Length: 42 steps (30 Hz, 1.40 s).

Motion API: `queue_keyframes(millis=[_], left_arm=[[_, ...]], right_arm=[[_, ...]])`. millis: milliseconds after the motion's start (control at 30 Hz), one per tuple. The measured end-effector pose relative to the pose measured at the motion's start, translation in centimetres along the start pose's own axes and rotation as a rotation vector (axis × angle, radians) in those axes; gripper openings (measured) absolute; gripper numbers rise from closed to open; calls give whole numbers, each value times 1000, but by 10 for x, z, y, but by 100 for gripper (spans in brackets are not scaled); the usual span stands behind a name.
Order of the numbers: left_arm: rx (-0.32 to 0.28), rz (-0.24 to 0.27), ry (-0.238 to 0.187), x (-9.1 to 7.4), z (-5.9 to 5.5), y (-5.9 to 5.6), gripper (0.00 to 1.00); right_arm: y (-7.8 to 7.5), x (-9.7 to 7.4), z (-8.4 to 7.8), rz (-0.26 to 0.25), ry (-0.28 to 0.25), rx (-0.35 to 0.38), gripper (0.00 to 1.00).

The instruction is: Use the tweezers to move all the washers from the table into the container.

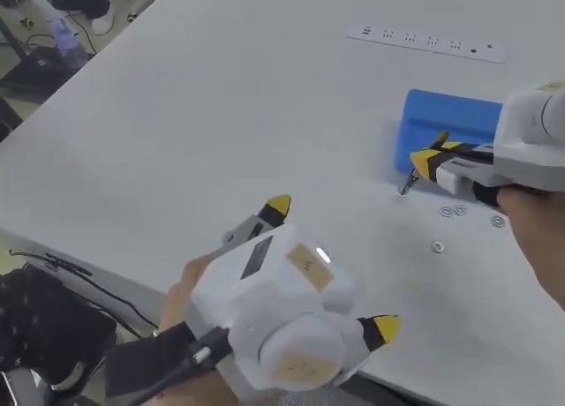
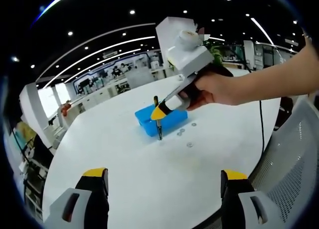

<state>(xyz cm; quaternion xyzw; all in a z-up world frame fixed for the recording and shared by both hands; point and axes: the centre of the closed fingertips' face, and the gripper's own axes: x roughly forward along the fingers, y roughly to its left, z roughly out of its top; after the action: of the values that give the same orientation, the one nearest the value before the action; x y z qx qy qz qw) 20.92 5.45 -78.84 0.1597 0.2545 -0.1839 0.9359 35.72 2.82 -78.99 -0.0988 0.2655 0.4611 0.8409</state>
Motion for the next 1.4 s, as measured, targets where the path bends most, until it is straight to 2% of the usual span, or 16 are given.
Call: queue_keyframes(millis=[133,200,267,467,733,967,1100,1233,1300,1400], left_arm=[[7,-3,1,0,0,-1,96],[11,-3,9,0,-2,-1,95],[13,1,9,0,-1,-1,95],[-22,16,16,0,-3,3,96],[-16,14,13,1,-2,2,99],[-15,15,34,2,-6,3,98],[-26,23,27,1,-5,5,98],[-29,24,28,1,-6,6,98],[-27,25,28,1,-6,6,98],[-25,26,31,1,-6,6,98]], right_arm=[[0,-4,5,5,-1,-3,1],[4,-6,11,32,-28,52,1],[2,-9,14,31,-36,55,1],[-4,-12,25,23,-63,67,1],[-17,-12,39,-7,-97,62,1],[-32,-6,52,-39,-125,41,1],[-42,2,56,-62,-129,27,1],[-51,14,56,-68,-125,27,1],[-54,22,51,-56,-119,69,1],[-58,26,46,-67,-112,88,1]])
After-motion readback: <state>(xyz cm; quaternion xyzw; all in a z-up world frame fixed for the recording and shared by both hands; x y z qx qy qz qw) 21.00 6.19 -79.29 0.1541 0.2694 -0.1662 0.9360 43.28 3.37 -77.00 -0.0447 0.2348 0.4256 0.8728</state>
